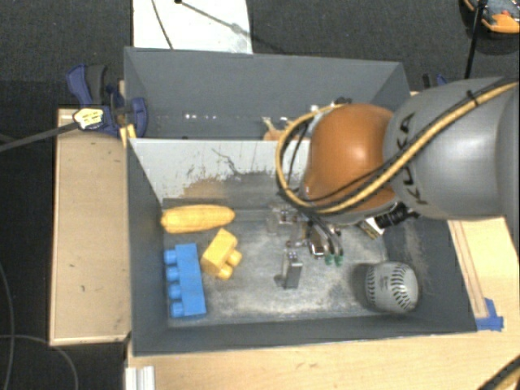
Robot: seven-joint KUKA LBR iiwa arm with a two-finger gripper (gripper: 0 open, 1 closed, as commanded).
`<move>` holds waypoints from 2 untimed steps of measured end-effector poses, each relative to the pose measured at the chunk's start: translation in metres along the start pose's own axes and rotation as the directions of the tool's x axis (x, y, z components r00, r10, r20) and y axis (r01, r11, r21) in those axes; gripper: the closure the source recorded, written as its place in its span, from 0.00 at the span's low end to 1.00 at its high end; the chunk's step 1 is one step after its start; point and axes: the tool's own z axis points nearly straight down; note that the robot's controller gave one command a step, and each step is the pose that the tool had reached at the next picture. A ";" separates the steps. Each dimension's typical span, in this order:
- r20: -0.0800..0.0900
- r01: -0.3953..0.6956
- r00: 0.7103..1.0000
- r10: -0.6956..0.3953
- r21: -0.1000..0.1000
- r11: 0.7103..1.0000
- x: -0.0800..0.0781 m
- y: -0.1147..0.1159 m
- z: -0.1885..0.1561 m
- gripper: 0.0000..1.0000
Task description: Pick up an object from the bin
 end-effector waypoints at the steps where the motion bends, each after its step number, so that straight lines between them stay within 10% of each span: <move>1: 0.001 0.002 1.000 -0.002 0.002 1.000 -0.001 -0.007 -0.001 0.00; 2: -0.004 0.243 0.970 -0.243 0.004 0.970 0.023 0.007 0.006 0.00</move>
Offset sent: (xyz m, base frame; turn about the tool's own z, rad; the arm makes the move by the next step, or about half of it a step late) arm -0.0400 0.0172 -0.0042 -0.3141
